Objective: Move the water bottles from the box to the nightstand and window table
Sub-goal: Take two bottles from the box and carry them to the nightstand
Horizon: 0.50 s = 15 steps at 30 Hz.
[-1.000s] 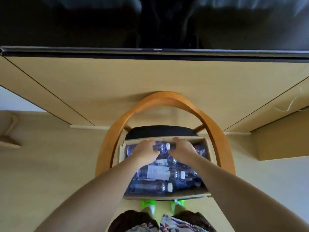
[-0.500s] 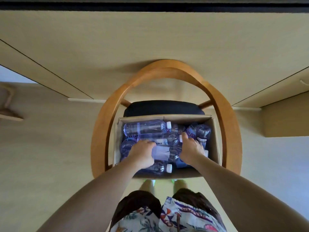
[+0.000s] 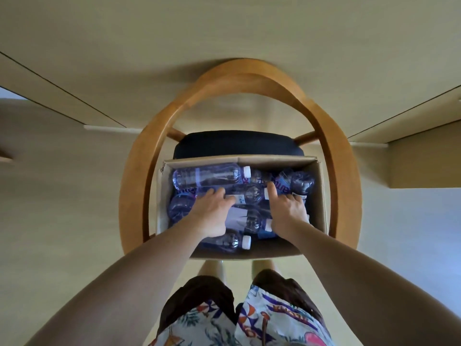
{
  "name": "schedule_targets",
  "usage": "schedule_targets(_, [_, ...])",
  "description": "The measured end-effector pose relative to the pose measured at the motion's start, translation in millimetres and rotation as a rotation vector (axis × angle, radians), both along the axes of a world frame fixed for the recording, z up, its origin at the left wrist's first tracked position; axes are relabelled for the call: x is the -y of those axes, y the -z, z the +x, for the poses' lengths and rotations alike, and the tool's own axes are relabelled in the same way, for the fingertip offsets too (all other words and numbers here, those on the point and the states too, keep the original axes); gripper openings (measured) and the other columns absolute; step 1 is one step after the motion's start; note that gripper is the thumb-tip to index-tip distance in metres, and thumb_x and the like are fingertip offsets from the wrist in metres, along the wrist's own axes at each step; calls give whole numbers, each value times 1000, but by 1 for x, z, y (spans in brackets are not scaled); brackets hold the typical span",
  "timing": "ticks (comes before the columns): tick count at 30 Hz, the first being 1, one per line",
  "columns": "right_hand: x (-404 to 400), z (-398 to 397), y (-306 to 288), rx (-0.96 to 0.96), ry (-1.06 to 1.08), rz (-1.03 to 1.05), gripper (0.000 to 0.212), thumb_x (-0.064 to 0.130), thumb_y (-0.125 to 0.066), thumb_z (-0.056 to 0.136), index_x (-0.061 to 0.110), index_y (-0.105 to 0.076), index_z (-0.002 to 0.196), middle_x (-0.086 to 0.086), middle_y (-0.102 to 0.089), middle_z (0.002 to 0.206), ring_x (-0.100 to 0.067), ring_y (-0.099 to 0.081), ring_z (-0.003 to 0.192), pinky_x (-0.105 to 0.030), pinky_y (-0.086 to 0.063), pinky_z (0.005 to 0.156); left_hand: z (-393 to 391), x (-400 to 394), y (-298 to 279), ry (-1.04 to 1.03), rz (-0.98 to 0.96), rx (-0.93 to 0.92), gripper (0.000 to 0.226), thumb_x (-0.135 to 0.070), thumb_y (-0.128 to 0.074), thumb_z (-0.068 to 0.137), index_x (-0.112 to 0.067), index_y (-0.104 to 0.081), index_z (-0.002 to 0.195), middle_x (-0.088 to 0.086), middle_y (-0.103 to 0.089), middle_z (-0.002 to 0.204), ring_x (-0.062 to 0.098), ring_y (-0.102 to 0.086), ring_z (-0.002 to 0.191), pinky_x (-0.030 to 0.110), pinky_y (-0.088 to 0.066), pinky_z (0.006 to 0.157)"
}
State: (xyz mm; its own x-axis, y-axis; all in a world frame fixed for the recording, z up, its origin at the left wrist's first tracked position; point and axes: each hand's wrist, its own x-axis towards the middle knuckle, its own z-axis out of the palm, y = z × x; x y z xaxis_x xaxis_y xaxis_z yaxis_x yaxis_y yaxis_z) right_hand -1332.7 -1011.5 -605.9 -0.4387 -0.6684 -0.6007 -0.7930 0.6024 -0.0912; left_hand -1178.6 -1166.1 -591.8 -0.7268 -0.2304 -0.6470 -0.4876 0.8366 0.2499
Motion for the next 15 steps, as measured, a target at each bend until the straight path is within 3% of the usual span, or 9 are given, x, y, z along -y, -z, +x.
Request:
schedule_targets(4, [7, -10, -6, 62, -23, 64, 101, 18, -75, 76, 20, -10, 154, 5, -53, 73, -22, -59, 76, -35, -44, 83, 7, -10, -1, 23, 20, 57, 87, -12, -77, 72, -30, -42, 150, 4, -39, 138, 28, -38, 128, 54, -40, 110])
schedule_targets(6, [12, -14, -10, 103, -21, 126, 107, 17, -74, 77, 21, -4, 157, 5, -47, 69, -19, -54, 68, -33, -43, 72, 6, -11, -3, 15, 24, 73, 87, -11, -76, 73, -29, -42, 151, 3, -38, 140, 29, -37, 131, 56, -38, 112])
schedule_targets(8, [16, -18, -17, 163, 8, 203, 120, 19, -80, 74, 26, 5, 159, 0, -53, 79, -21, -58, 74, -33, -48, 66, 3, -8, -6, 9, 39, 61, 83, -7, -76, 74, -27, -43, 148, 2, -41, 138, 28, -41, 128, 53, -42, 108])
schedule_targets(10, [18, -22, -22, 239, 67, 270, 131, 24, -87, 69, 28, 7, 160, -8, -64, 105, -29, -65, 91, -36, -55, 70, -1, -5, -9, 6, 51, 27, 79, -3, -78, 74, -24, -45, 143, 1, -50, 132, 26, -50, 120, 46, -49, 99])
schedule_targets(12, [18, -26, -27, 292, 119, 318, 127, 31, -90, 65, 25, -5, 160, -12, -62, 128, -36, -63, 111, -40, -58, 83, -3, -5, -12, 34, 40, 12, 76, 0, -80, 74, -21, -45, 138, 2, -61, 120, 23, -58, 102, 36, -51, 82])
schedule_targets(15, [10, -32, -33, 420, 190, 375, 106, 42, -89, 65, 20, -32, 151, -7, -59, 130, -29, -61, 111, -40, -57, 91, -5, -6, -17, 44, 32, 14, 72, 3, -79, 75, -17, -44, 135, 5, -63, 106, 20, -61, 85, 30, -51, 65])
